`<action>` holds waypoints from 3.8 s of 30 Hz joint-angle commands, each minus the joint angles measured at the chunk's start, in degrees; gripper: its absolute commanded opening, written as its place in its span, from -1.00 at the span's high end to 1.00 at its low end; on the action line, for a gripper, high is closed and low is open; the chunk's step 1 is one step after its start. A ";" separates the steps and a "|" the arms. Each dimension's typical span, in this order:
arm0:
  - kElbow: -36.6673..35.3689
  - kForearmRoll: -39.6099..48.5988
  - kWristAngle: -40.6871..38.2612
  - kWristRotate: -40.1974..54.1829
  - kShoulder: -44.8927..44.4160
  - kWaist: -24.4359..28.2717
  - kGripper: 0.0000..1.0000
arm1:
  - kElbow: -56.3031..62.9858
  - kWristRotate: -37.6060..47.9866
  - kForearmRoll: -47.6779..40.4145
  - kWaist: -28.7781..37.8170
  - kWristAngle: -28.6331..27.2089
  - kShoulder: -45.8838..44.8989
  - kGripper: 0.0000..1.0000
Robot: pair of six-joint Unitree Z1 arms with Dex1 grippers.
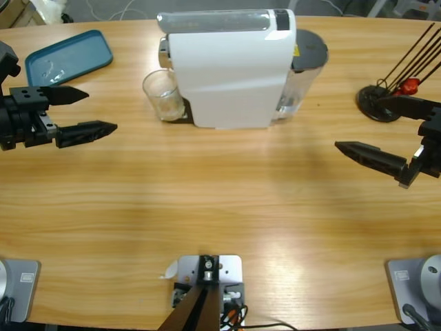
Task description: Pour coffee
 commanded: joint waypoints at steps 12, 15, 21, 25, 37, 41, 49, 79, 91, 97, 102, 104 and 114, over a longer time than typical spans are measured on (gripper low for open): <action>2.20 -1.94 -1.44 0.82 3.02 0.44 -0.66 | 1.97 0.77 -0.43 0.54 0.21 0.09 -1.00; 2.20 -2.17 -1.96 0.90 3.16 0.45 -0.66 | 1.97 0.77 -0.49 0.54 0.26 0.09 -1.00; 2.20 -2.44 -1.53 1.22 2.65 0.45 -0.66 | 1.97 0.94 -0.33 0.54 0.30 0.09 -1.00; 2.39 -3.18 -1.38 1.68 1.89 0.45 -0.66 | 1.96 0.94 -0.40 0.54 0.23 0.19 -1.00; 2.51 -3.51 -0.82 1.87 1.37 0.63 -0.66 | 2.01 1.03 -0.24 0.54 0.01 0.03 -1.00; 2.69 -3.51 -0.56 1.61 1.21 0.79 -0.66 | 1.97 1.42 -0.24 0.54 -1.27 0.33 -1.00; 2.83 -3.86 -0.91 1.87 1.31 0.79 -0.66 | 2.01 2.14 -0.24 0.54 -1.76 0.00 -1.00; 2.99 -5.09 -1.26 2.22 3.21 0.81 -0.66 | 1.73 2.00 -0.24 0.54 -0.83 1.55 -1.00; 3.07 -5.43 -1.07 2.40 3.46 0.81 -0.68 | 1.71 2.00 0.11 0.54 -0.76 1.34 -1.00; 3.07 -5.44 -1.09 2.40 3.60 0.81 -0.68 | 1.66 2.00 0.11 0.54 -0.76 1.48 -1.00; 3.07 -5.44 -1.07 2.31 3.67 0.81 -0.68 | 1.62 2.00 0.11 0.54 -0.72 1.55 -1.00; 3.07 -5.85 -1.09 2.40 4.09 0.81 -0.68 | 1.71 2.00 0.11 0.54 -0.58 1.44 -1.00; 3.73 -6.23 -1.26 2.31 3.56 0.81 -0.69 | 1.71 2.00 0.46 0.54 -0.58 0.81 -1.00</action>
